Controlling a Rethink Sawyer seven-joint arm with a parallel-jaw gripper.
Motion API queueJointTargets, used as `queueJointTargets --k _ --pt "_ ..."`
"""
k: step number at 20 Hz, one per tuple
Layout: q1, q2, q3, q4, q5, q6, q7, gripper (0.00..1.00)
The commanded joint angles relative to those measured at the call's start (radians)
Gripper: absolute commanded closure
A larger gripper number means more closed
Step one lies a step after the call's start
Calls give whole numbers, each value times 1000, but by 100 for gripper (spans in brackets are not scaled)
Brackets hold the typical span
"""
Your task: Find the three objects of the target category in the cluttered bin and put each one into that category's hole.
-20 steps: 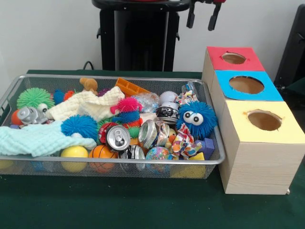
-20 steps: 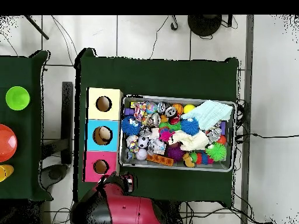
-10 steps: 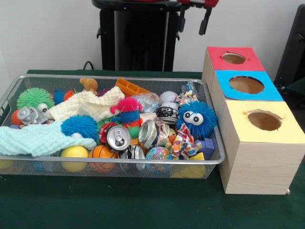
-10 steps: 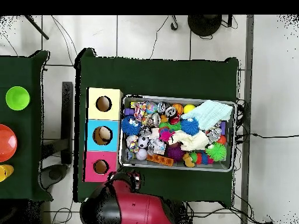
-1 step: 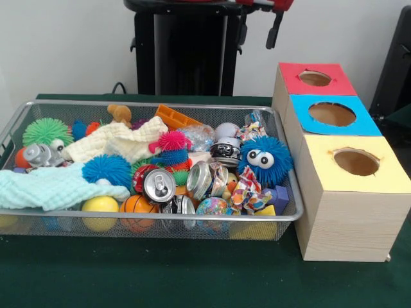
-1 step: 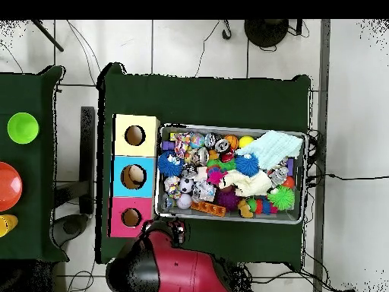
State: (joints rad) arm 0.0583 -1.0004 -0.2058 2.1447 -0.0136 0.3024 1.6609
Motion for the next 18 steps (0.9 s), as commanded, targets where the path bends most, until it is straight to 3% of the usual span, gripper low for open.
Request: queueJointTargets --k 1,8,12,18 --pt "-20 -3 9 -93 -23 160 93 0" --pt "-35 26 23 -88 -23 198 92 0" --pt "38 38 -44 -111 -53 102 166 0" --pt "29 94 -38 -145 -39 2 161 0"
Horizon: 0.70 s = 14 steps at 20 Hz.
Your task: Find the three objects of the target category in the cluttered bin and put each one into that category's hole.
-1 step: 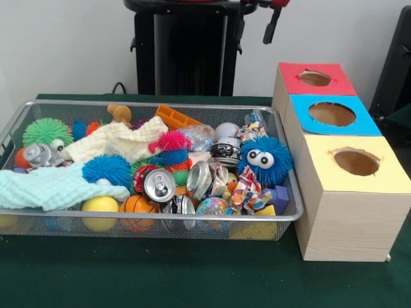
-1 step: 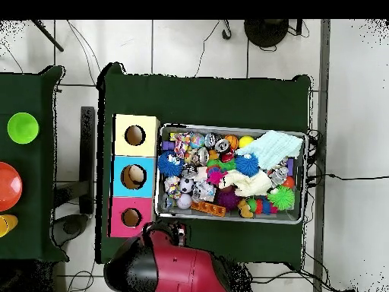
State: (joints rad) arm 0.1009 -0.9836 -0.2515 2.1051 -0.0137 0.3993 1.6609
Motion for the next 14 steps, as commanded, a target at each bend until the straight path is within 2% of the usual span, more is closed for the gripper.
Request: queueJointTargets --k 1,7,14 --pt "-22 88 17 -105 -36 -124 158 0" --pt "-13 154 8 -136 -16 -226 184 0" --pt "-40 219 27 -145 2 -303 172 0"
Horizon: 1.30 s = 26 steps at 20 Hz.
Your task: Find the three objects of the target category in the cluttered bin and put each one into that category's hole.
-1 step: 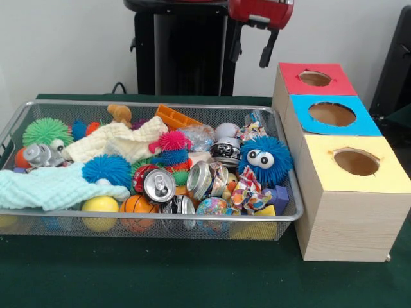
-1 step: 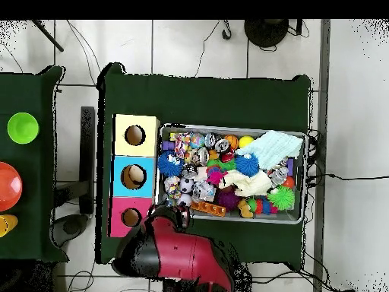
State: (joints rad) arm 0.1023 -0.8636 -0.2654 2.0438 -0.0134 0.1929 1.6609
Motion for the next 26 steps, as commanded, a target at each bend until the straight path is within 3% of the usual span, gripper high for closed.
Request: queueJointTargets --k 1,7,17,23,26 --pt "-43 105 42 -85 3 -106 172 0" --pt "-34 132 23 -100 13 -123 173 0" --pt "-16 94 -16 -91 12 -69 165 0" --pt "20 56 -78 -86 -1 -10 147 0" --pt "3 34 -81 -79 -18 11 118 0"
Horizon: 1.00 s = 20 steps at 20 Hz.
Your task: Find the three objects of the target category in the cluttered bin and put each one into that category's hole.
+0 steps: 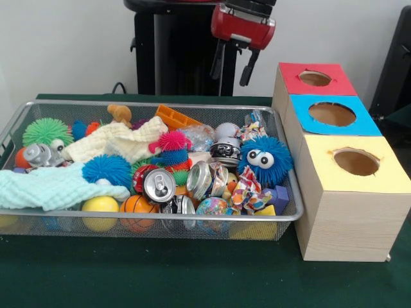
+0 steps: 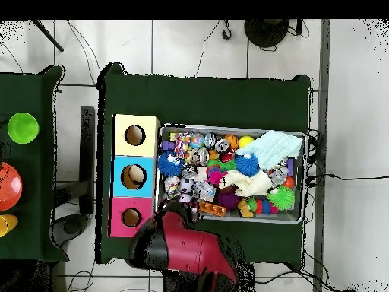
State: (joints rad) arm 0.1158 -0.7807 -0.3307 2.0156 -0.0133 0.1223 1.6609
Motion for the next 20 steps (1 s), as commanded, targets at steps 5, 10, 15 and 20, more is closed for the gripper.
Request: queueJointTargets --k 5,10,15,20 --pt "-68 -69 13 -42 -52 75 68 0" --pt "-137 -66 45 -37 -95 57 21 0" --pt "-210 -80 71 -3 -160 35 -7 0" --pt "-319 -109 141 33 -249 34 -52 0"
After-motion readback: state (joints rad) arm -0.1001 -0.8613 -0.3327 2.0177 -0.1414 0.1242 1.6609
